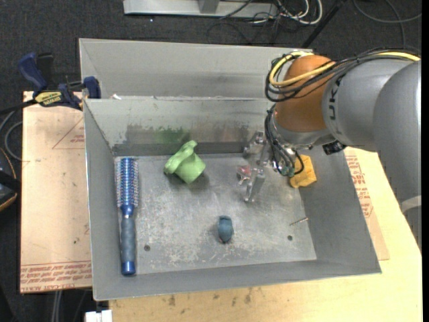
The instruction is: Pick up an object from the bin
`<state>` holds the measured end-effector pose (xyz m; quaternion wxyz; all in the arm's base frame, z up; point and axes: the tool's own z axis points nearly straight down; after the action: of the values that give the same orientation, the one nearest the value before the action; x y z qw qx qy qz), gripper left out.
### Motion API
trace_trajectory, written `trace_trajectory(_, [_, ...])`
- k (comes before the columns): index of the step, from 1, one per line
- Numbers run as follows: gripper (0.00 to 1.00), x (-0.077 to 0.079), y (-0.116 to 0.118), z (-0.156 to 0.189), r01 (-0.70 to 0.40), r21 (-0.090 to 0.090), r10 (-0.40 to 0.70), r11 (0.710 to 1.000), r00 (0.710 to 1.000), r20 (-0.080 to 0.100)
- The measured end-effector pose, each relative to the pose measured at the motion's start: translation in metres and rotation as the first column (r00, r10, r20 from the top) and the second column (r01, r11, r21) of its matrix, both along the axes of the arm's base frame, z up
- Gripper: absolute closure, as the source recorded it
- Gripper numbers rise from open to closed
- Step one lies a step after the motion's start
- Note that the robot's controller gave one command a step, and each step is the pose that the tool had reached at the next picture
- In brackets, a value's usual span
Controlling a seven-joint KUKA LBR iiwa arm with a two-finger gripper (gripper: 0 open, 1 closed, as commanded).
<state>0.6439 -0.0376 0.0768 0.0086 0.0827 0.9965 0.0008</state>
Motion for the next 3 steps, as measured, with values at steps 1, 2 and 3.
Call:
trace_trajectory(1, [1.0, 0.0, 0.0, 0.0, -0.002, -0.001, 0.002, 1.0, 1.0, -0.001])
trace_trajectory(2, [1.0, -0.047, -0.036, -0.001, 0.093, 0.003, -0.093, 0.996, 0.996, -0.001])
trace_trajectory(3, [1.0, -0.082, -0.088, 0.008, 0.292, -0.001, -0.292, 0.956, 0.956, -0.016])
